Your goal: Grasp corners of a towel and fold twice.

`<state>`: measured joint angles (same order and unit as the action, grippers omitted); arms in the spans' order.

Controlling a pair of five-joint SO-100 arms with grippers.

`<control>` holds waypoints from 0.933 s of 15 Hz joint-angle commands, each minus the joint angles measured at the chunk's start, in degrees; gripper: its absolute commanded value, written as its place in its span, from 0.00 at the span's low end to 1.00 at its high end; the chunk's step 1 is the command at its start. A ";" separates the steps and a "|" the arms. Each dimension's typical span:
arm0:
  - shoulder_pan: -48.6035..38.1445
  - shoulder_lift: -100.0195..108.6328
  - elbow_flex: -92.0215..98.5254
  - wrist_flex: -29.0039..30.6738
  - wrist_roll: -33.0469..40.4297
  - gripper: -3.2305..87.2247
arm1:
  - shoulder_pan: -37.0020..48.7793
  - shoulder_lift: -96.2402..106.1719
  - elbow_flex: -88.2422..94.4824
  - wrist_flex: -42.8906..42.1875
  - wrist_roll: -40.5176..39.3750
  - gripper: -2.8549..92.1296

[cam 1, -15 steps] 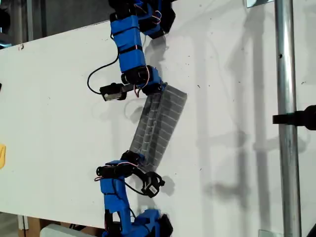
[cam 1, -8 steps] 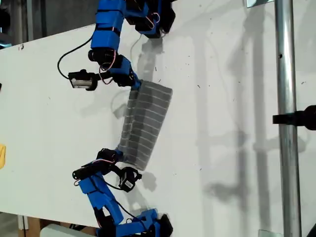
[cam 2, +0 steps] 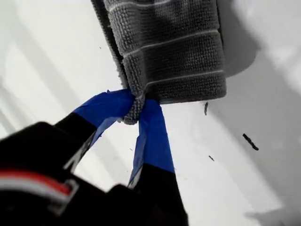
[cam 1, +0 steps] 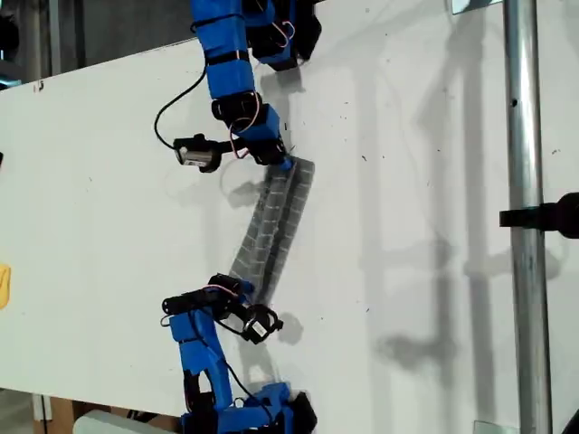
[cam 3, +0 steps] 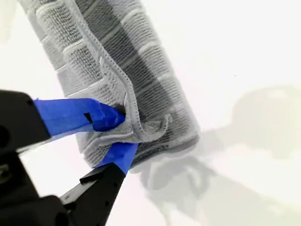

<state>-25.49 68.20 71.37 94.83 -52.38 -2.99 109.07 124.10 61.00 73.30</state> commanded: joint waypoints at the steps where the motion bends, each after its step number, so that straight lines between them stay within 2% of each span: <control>1: 0.26 -2.55 -0.44 -1.05 -0.79 0.13 | -1.67 -0.35 5.63 -12.04 1.76 0.03; 5: -2.11 -8.70 -0.62 -2.99 -1.85 0.28 | -0.09 -6.06 7.56 -20.65 0.97 0.03; 6: -2.64 -8.26 -0.62 -2.20 -1.85 0.35 | 0.18 -5.19 7.56 -20.48 0.88 0.10; 8: -2.02 -2.02 1.14 1.23 -3.43 0.38 | -1.05 5.01 7.56 -14.33 0.88 0.39; 9: -1.41 4.22 5.10 1.49 -4.04 0.38 | -1.93 11.95 7.56 -8.96 1.67 0.38; 11: -0.35 18.81 14.68 1.76 -5.54 0.38 | -3.96 26.63 7.73 6.86 8.26 0.38; 12: 0.97 26.81 19.42 1.76 -6.77 0.37 | -5.89 33.84 7.91 14.41 12.48 0.37; 14: 5.45 44.74 30.06 1.85 -11.60 0.36 | -14.59 48.87 11.78 22.24 25.66 0.40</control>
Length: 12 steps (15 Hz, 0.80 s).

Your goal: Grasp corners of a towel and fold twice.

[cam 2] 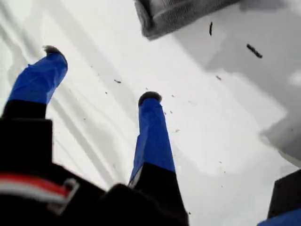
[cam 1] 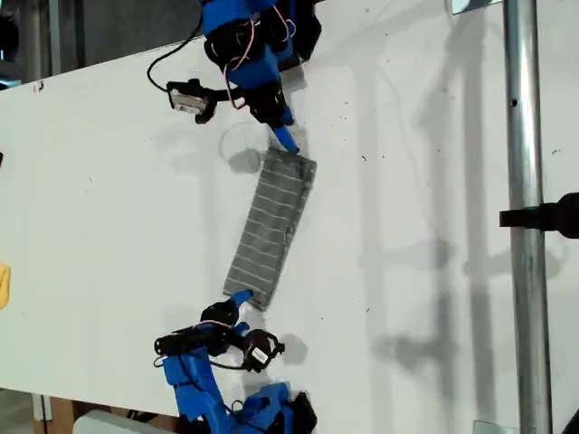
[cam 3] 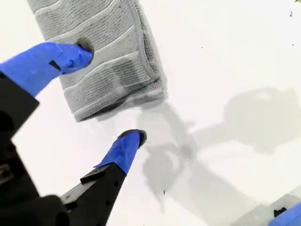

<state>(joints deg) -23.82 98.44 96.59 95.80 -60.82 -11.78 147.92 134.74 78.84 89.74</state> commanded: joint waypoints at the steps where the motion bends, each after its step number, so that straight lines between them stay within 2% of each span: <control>1: 7.73 24.96 10.63 0.53 -7.38 0.34 | -12.92 15.12 3.69 6.94 19.07 0.42; 2: 12.04 34.45 16.00 0.53 -12.92 0.34 | -20.04 14.59 4.92 8.17 29.44 0.45; 3: 16.79 43.42 22.24 -0.35 -19.16 0.34 | -24.96 9.76 4.39 8.26 36.56 0.47; 5: 25.93 57.92 35.77 -3.08 -31.82 0.29 | -30.15 2.55 1.14 8.88 45.79 0.50; 7: 30.50 65.74 43.95 -8.17 -34.80 0.22 | -33.57 0.97 0.97 8.88 52.38 0.50; 10: 30.94 67.06 54.93 -18.46 -32.78 0.09 | -29.44 0.35 2.29 8.26 50.54 0.50; 12: 30.59 71.37 62.05 -22.32 -32.78 0.06 | -19.51 0.44 4.57 5.10 40.25 0.49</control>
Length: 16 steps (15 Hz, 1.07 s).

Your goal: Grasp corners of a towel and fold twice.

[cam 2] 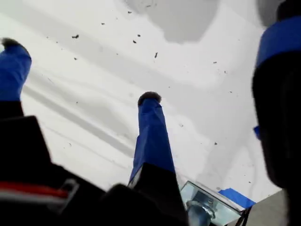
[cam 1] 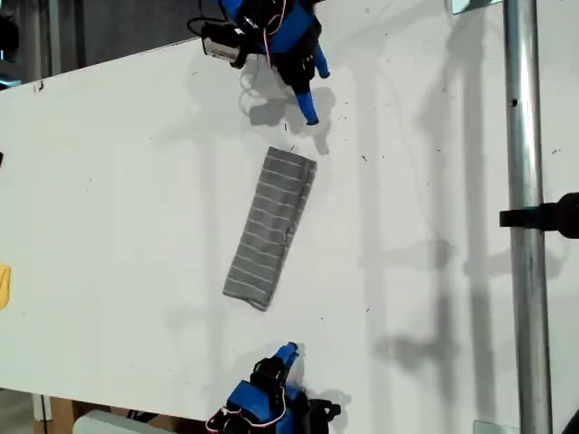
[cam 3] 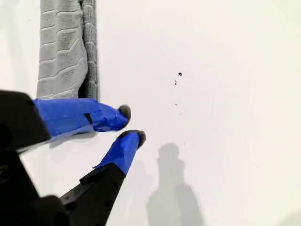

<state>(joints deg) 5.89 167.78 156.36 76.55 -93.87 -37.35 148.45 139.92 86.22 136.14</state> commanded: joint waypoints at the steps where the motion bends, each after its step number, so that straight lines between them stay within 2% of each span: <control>1: 0.97 5.71 6.15 -4.66 0.18 0.05 | 13.10 -0.09 1.41 -5.98 -13.27 0.48; 3: 1.23 16.96 14.24 -4.83 -0.53 0.03 | 25.49 -1.76 4.92 -14.15 -26.10 0.46; 5: 1.58 31.55 20.48 -0.62 0.53 0.01 | 33.05 -4.75 6.68 -19.60 -33.22 0.45; 6: 1.41 31.11 21.45 -1.32 0.97 0.01 | 35.42 -8.17 6.94 -23.12 -35.33 0.45; 11: 0.62 31.11 21.97 -1.41 2.11 0.01 | 33.66 -45.97 -3.43 -51.24 -37.18 0.44; 12: 0.88 31.11 21.97 -1.41 2.02 0.01 | 33.31 -49.66 -5.27 -53.70 -37.00 0.43; 13: 1.05 31.11 21.97 -1.41 1.93 0.01 | 34.37 -49.66 -6.24 -52.65 -37.53 0.43; 16: 1.14 31.11 21.97 -1.32 2.29 0.01 | 42.89 -46.05 -6.24 -50.10 -44.56 0.39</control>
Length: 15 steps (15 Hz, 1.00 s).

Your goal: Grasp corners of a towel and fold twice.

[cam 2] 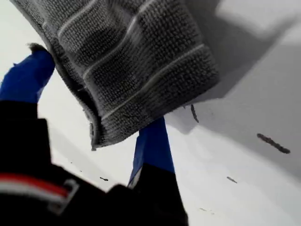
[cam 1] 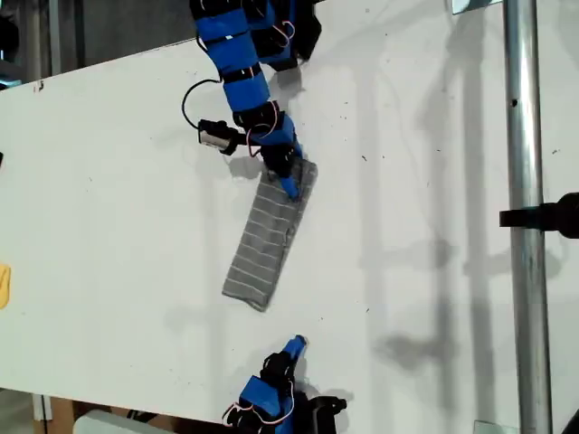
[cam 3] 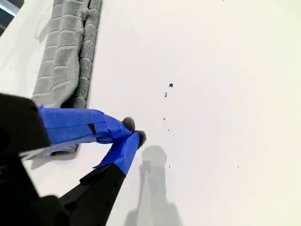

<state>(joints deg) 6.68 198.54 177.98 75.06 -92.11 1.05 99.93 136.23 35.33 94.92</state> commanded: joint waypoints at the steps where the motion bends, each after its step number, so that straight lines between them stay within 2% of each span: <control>1: 0.53 0.35 0.35 0.18 0.53 0.01 | 7.47 3.16 -2.64 0.97 -5.62 0.27; 2: 0.88 0.35 0.35 0.18 0.44 0.01 | 10.20 3.52 -3.08 2.37 -6.24 0.08; 7: 0.00 0.35 0.35 0.26 1.85 0.01 | 17.93 -2.90 -9.76 3.96 -18.63 0.03; 8: 0.00 0.35 0.35 0.35 2.20 0.01 | 17.23 -1.23 -12.48 9.14 -19.78 0.03; 11: 0.00 0.35 0.35 0.35 1.85 0.01 | 13.97 17.23 -17.14 34.63 -19.51 0.03; 13: -0.18 0.35 0.35 0.35 2.37 0.01 | 10.55 32.61 -17.05 52.82 -15.47 0.03; 14: -0.44 0.35 0.35 0.35 2.55 0.01 | 8.17 37.53 -16.96 56.87 -12.57 0.03; 15: -0.88 0.35 0.35 0.35 2.90 0.01 | 6.68 38.06 -17.05 53.96 -11.95 0.03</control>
<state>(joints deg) 6.68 198.54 177.98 75.06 -89.74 9.84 134.21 122.34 89.03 81.30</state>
